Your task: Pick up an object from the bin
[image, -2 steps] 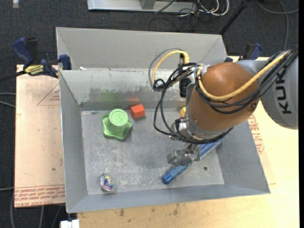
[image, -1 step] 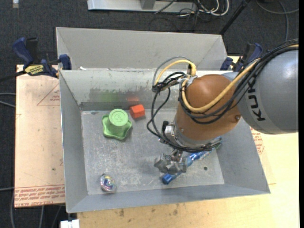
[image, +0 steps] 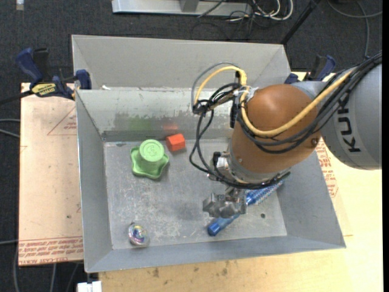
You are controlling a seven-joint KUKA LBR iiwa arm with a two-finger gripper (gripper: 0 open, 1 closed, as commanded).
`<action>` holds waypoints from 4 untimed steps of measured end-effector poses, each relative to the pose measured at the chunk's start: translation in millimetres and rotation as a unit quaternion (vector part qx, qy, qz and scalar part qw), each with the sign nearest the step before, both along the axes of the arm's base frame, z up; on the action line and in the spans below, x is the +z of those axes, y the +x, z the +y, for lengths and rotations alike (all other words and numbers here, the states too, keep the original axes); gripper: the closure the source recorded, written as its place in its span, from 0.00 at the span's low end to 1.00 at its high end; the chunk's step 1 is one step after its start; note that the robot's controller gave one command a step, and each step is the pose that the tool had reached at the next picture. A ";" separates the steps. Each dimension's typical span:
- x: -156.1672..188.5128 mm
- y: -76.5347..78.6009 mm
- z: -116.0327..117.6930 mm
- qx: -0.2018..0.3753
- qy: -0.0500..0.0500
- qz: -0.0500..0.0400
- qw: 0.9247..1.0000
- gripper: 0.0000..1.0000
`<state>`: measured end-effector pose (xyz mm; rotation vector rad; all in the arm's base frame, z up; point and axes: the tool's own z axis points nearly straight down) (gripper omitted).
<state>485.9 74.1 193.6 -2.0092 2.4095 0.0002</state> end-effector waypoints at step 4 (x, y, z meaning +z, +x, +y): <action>29.6 -2.6 -15.4 0.480 0.000 0.003 0.877 1.00</action>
Offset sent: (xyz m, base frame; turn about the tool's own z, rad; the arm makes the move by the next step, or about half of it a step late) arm 0.0156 -0.0187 -0.0501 -0.3030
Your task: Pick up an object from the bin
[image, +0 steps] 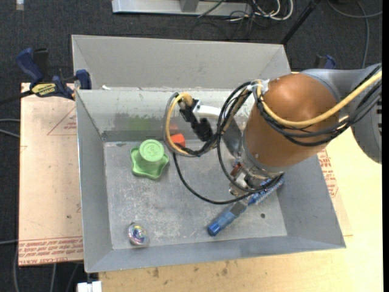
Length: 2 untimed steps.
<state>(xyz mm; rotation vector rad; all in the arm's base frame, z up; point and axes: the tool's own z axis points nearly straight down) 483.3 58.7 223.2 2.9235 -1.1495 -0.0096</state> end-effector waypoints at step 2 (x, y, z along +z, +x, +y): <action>-52.4 12.7 -0.1 0.122 0.001 -0.001 0.993 0.00</action>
Offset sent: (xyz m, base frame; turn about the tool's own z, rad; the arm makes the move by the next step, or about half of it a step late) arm 0.0133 -0.0011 -0.0514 -0.2494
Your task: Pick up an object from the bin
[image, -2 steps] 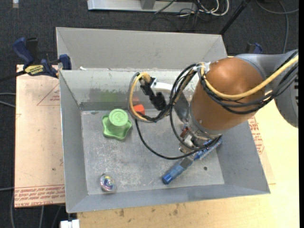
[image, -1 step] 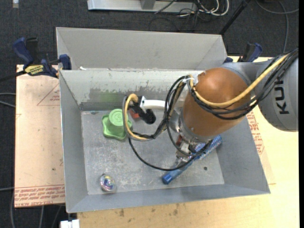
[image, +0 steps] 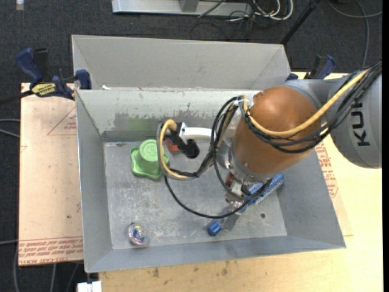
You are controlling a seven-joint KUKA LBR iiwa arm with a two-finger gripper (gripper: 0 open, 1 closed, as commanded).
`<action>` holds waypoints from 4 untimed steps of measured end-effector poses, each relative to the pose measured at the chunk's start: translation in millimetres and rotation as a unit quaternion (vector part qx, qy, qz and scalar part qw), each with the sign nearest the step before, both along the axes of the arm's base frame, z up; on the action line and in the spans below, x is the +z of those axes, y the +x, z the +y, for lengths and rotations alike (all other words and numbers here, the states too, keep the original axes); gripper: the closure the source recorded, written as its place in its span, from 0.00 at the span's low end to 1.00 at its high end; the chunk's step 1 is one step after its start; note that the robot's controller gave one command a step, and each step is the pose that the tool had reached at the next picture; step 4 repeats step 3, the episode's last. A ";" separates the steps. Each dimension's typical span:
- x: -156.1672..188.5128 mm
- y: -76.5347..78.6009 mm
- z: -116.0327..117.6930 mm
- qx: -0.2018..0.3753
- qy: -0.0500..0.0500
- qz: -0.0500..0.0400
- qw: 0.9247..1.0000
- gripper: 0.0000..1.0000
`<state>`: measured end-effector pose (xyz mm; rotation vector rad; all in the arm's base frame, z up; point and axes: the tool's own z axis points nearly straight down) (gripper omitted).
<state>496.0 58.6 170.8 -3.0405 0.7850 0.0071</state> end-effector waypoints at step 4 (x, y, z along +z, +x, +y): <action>-95.2 -8.7 -6.6 0.108 0.001 -0.001 0.994 1.00</action>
Offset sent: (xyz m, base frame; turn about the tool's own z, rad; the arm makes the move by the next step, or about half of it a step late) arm 0.0091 -0.0062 -0.0661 -0.2463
